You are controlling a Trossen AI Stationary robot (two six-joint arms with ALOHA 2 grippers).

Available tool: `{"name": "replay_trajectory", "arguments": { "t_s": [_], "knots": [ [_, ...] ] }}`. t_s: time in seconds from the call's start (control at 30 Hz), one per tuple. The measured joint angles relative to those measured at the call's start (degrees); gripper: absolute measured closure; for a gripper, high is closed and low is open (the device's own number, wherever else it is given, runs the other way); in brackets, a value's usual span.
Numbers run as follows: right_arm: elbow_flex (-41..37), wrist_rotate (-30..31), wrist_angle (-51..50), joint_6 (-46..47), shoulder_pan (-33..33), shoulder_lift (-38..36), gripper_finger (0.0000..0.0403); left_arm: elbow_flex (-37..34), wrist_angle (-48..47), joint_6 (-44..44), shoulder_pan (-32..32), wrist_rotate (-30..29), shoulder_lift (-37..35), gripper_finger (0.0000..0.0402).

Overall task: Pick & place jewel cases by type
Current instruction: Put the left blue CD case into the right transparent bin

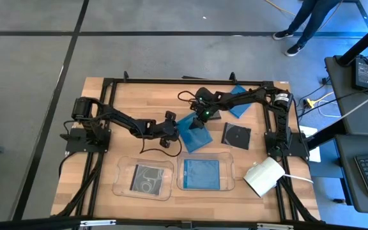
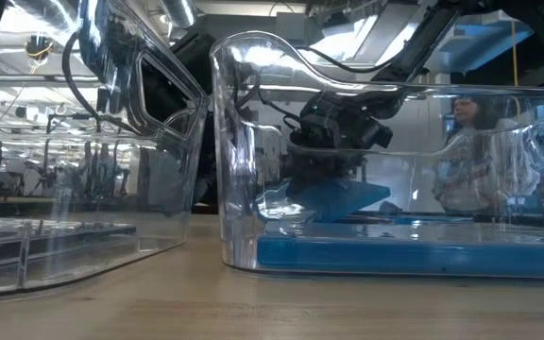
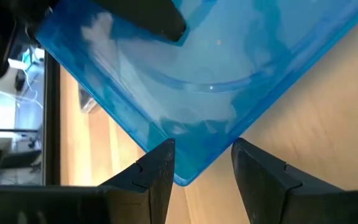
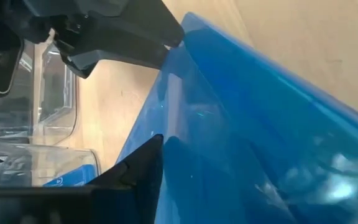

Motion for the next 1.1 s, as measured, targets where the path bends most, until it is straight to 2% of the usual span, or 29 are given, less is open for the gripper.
{"name": "replay_trajectory", "arguments": {
  "t_s": [0.2, 0.4, 0.73, 0.9, 1.1],
  "knots": [
    [0.0, -2.7, 1.3, 0.6, -0.1, 0.0, 0.0270, 0.0, -0.2, 0.2, 0.0, -0.1, 0.0, 0.0247],
    [0.1, -4.8, 2.3, 1.2, -0.1, 0.0, 0.0297, 0.1, -0.9, 1.2, -0.4, 0.1, -0.1, 0.0247],
    [0.1, -7.3, 2.6, 1.2, -0.2, -0.2, 0.0356, 0.1, -1.8, 2.1, -3.7, -4.8, -2.1, 0.0247],
    [0.1, -8.4, 2.9, 1.2, -0.7, -0.2, 0.0373, 0.1, -2.8, 0.1, -5.2, -7.4, -2.7, 0.0247],
    [0.1, -9.2, 3.4, -0.3, -0.9, -0.1, 0.0381, 0.4, -7.0, 1.6, -5.9, -5.3, -8.4, 0.0247]
  ]
}}
